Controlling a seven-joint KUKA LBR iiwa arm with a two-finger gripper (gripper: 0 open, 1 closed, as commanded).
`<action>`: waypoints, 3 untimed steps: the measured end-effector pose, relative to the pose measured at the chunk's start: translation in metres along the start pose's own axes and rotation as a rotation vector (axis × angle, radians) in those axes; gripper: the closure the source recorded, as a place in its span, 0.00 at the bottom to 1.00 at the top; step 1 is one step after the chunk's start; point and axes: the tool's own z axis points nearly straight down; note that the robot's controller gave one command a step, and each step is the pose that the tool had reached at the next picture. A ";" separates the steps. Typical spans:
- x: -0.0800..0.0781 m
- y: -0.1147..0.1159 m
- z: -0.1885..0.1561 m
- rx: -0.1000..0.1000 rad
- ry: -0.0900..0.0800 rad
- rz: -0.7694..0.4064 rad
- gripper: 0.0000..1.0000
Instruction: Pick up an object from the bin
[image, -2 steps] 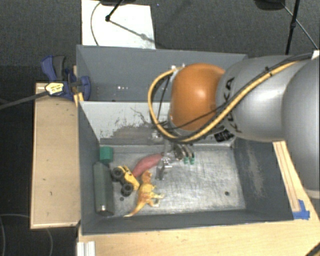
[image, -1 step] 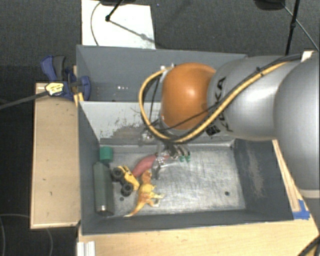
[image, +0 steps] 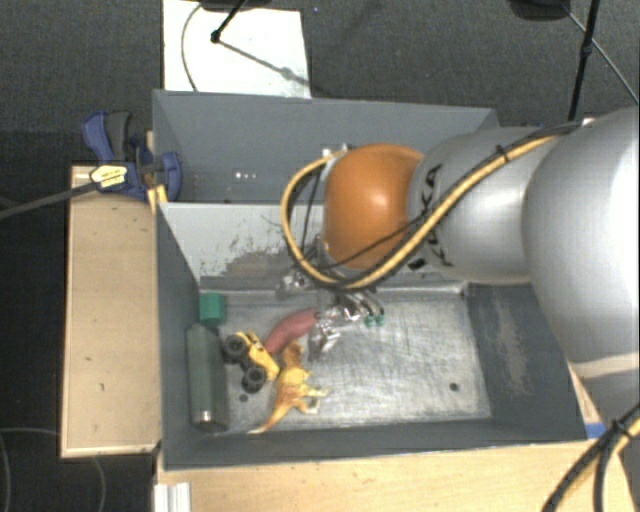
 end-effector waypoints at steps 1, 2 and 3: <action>0.003 -0.003 0.034 -0.004 0.003 -0.401 1.00; 0.003 -0.003 0.034 -0.004 0.003 -0.400 1.00; 0.005 -0.003 0.032 -0.005 0.006 -0.399 1.00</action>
Offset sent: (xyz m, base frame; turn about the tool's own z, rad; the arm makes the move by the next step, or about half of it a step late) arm 0.0000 0.0000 0.0000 0.0000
